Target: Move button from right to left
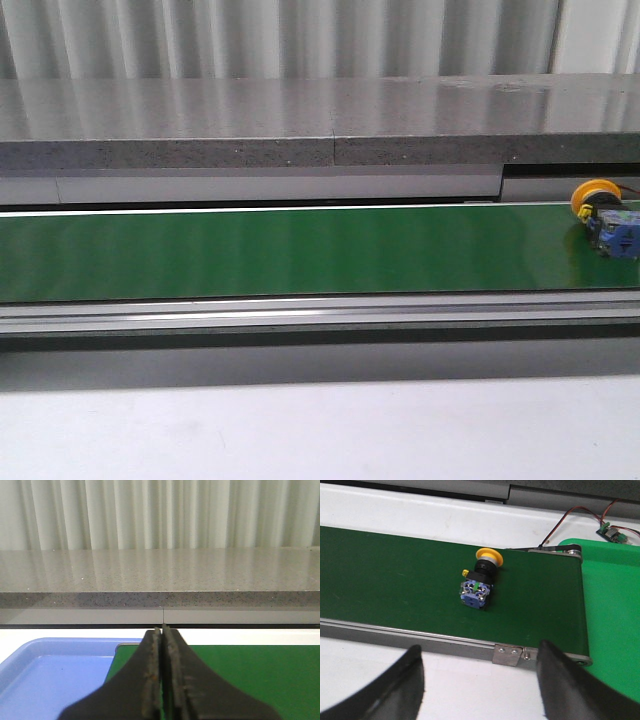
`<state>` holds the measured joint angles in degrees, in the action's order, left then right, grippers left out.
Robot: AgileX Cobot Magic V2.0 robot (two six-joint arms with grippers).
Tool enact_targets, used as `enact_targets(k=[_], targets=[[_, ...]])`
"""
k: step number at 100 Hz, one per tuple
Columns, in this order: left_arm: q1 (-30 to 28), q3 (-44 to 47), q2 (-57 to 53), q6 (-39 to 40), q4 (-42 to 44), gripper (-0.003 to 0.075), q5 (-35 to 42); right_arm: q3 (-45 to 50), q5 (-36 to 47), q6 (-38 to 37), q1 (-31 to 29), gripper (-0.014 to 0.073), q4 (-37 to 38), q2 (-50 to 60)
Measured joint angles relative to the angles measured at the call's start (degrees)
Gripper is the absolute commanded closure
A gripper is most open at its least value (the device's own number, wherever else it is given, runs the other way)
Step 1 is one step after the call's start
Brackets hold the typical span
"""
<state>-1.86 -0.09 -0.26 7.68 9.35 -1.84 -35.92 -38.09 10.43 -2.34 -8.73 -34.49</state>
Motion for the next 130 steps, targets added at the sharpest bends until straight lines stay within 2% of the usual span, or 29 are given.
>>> enact_targets(k=[16,24,130], targets=[[0.00,0.00,0.00,0.00,0.00,0.0740,0.00,3.32,-0.82,0.00,0.00,0.0571,0.00,5.97],[0.00,0.00,0.00,0.00,0.00,0.0740,0.00,3.68,-1.33,0.00,0.00,0.0668,0.09,7.33],[0.00,0.00,0.00,0.00,0.00,0.0740,0.41,3.81,-1.95,0.09,0.00,0.0662,0.09,7.82]])
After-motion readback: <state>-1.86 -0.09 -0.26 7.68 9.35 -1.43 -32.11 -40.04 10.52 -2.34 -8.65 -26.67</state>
